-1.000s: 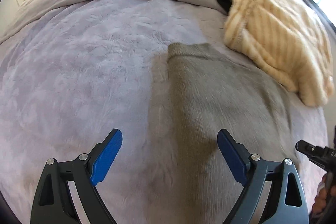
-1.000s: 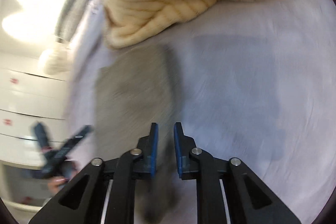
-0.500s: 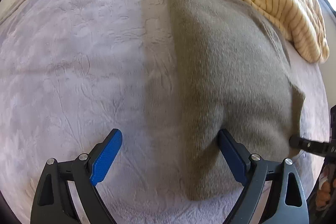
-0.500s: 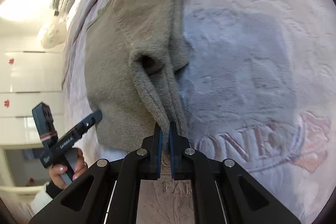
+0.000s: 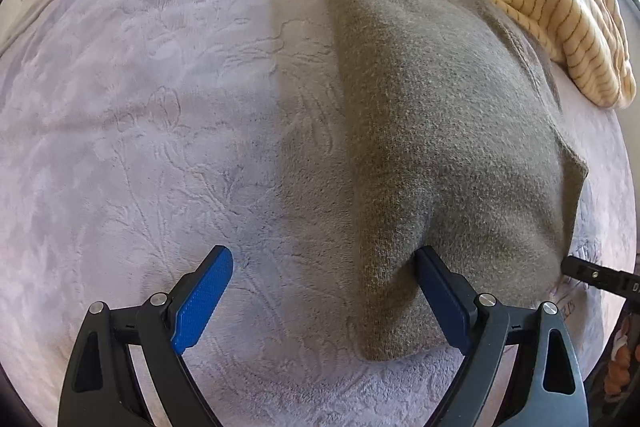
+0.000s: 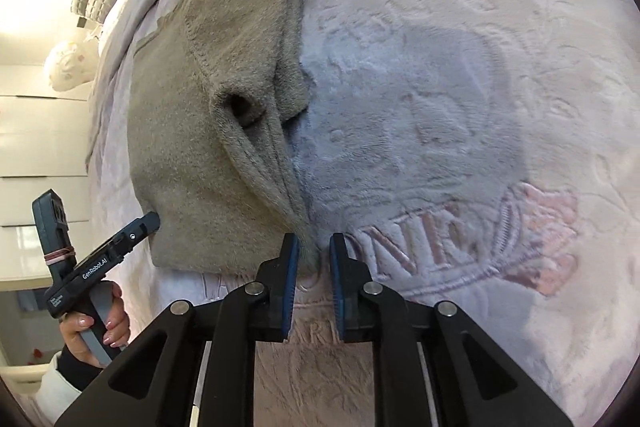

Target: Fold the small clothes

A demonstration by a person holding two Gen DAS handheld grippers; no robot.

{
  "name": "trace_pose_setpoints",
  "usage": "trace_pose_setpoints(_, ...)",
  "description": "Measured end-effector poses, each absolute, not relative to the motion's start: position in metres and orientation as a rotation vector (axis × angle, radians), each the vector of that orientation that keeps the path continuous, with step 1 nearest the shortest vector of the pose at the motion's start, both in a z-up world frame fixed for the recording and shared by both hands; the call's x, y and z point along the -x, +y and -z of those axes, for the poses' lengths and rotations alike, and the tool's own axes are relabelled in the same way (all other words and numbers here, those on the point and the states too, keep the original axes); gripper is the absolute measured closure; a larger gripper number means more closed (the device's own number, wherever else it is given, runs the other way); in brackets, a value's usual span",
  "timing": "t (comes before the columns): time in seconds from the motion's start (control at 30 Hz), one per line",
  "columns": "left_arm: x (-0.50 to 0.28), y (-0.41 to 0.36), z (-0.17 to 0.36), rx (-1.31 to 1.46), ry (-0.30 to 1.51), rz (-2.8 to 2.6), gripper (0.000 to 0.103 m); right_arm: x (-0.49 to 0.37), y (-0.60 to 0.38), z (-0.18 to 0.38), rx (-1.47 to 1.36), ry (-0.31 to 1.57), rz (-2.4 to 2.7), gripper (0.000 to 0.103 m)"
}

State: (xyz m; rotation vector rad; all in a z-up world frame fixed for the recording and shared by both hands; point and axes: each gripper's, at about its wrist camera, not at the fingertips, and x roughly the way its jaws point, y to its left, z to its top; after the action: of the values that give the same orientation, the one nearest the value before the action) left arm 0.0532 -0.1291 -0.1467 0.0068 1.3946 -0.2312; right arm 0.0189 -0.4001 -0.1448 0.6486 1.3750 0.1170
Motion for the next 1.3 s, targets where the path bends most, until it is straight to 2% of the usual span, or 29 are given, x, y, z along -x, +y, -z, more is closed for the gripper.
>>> trace_pose_setpoints(0.2, -0.058, -0.134, 0.14, -0.016, 1.407, 0.219, 0.01, -0.018, -0.427, 0.132, -0.651, 1.338, -0.023, 0.086)
trace_pose_setpoints(0.27, -0.06, -0.136, 0.139, -0.029, 1.405, 0.219, 0.01, -0.019, -0.431, 0.128, -0.658, 1.328, -0.017, 0.081)
trace_pose_setpoints(0.63, -0.063, -0.13, 0.132, -0.007, 1.424, 0.201, 0.01, -0.026, -0.42, 0.131, -0.677, 1.341, -0.053, 0.081)
trace_pose_setpoints(0.73, -0.064, -0.13, 0.131, -0.011, 1.411, 0.198, 0.01, -0.026, -0.422, 0.13, -0.672, 1.34, -0.047, 0.07)
trace_pose_setpoints(0.77, -0.064, -0.131, 0.13, -0.022, 1.406, 0.194, 0.0, -0.026, -0.422, 0.13, -0.671, 1.339, -0.045, 0.067)
trace_pose_setpoints(1.0, -0.073, -0.127, 0.123, -0.037, 1.396, 0.173, 0.0, -0.027, -0.426, 0.133, -0.678, 1.339, -0.044, 0.06)
trace_pose_setpoints(1.27, -0.103, -0.105, 0.106, 0.033, 1.327, 0.123, 0.0, -0.049, -0.439, 0.124, -0.703, 1.268, -0.072, 0.06)
trace_pose_setpoints(1.3, -0.111, -0.1, 0.104, 0.058, 1.321, 0.115, 0.0, -0.055, -0.442, 0.123, -0.718, 1.25, -0.083, 0.055)
